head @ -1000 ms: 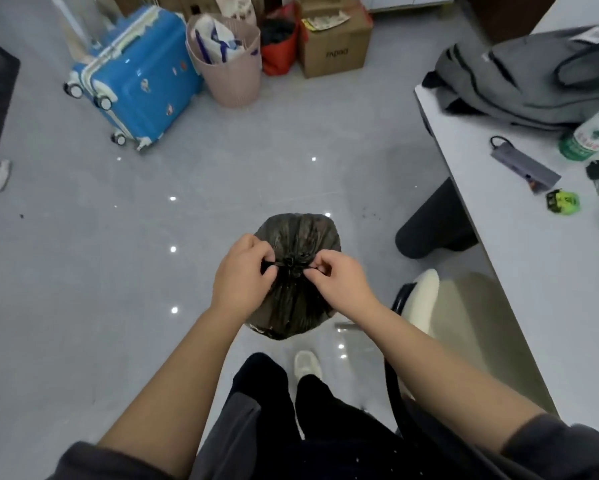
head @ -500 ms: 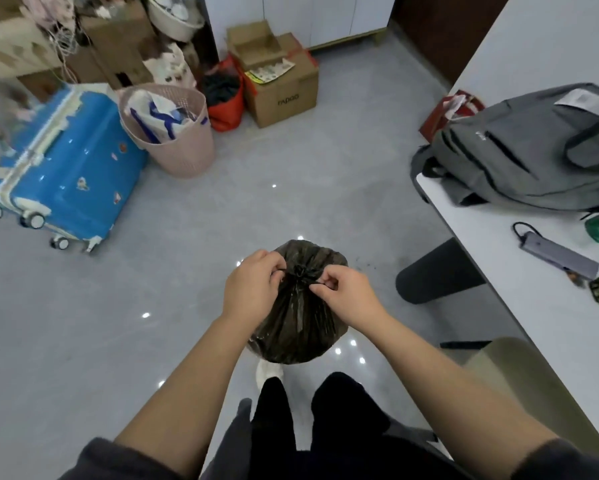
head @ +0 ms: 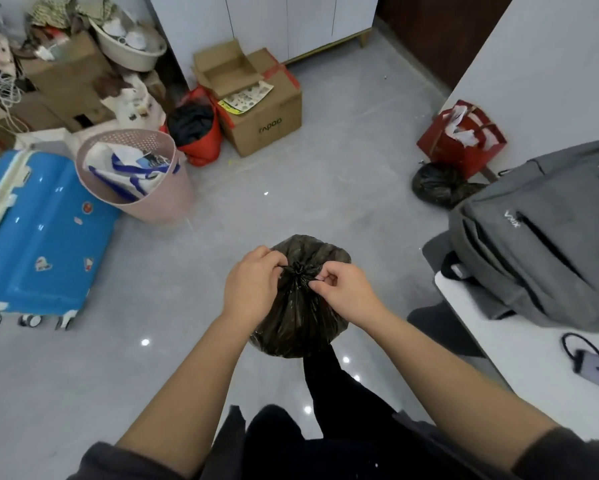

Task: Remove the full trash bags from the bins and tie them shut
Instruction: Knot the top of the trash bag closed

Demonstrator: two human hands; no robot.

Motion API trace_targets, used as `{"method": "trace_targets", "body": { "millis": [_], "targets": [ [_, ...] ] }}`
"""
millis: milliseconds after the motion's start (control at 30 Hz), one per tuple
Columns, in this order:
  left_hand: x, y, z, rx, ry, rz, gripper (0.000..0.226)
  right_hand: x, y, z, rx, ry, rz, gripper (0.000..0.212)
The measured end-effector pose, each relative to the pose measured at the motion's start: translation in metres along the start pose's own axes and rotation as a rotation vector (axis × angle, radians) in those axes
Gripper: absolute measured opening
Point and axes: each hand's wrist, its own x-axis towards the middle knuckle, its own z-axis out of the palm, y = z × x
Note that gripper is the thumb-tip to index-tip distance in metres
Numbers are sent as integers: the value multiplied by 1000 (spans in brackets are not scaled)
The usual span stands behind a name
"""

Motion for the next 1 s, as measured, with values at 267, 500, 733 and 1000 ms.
{"method": "trace_targets", "body": {
  "millis": [267,500,733,1000],
  "targets": [
    [165,35,-9,-20,-23,67,16,129,-24,-90,-24,37,6,22],
    [319,65,-1,-20,-93,187,16,243,-30,-160,2,184,75,27],
    [466,95,21,-10,-260,363,16,340,-22,-220,24,311,210,19],
    [590,164,58,37,-335,559,14,410,9,-296,108,428,306,28]
  ]
}}
